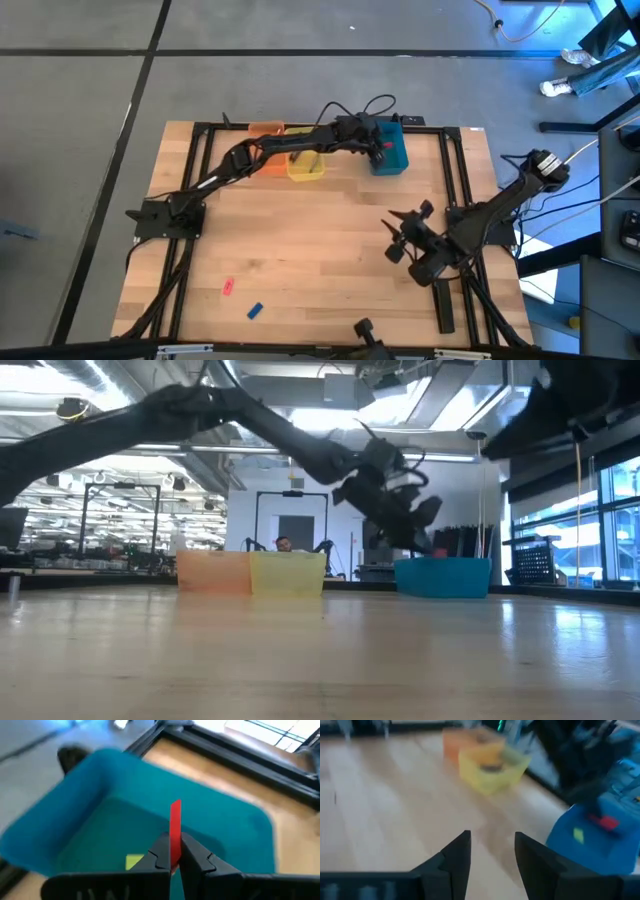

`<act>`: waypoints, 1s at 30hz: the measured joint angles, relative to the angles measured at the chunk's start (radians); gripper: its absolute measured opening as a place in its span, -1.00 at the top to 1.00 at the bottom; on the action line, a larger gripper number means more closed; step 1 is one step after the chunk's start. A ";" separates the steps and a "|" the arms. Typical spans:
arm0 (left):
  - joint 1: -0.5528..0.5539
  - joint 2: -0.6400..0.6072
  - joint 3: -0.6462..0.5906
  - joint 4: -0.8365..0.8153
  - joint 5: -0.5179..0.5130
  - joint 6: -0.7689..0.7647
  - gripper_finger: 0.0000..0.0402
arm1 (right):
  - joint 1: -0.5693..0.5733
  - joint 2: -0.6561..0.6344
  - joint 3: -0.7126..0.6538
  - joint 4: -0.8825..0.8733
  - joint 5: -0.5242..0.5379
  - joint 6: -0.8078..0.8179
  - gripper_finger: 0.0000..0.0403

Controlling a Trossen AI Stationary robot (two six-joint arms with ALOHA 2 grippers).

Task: Sort crayons/erasers/pens/pencils in bins
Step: Put the red eraser into the blue bin, then put the blue eraser into the blue bin

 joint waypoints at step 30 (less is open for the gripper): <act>0.000 0.010 0.056 -0.038 0.036 0.061 0.46 | -0.003 -0.031 0.000 -0.013 0.062 0.007 0.24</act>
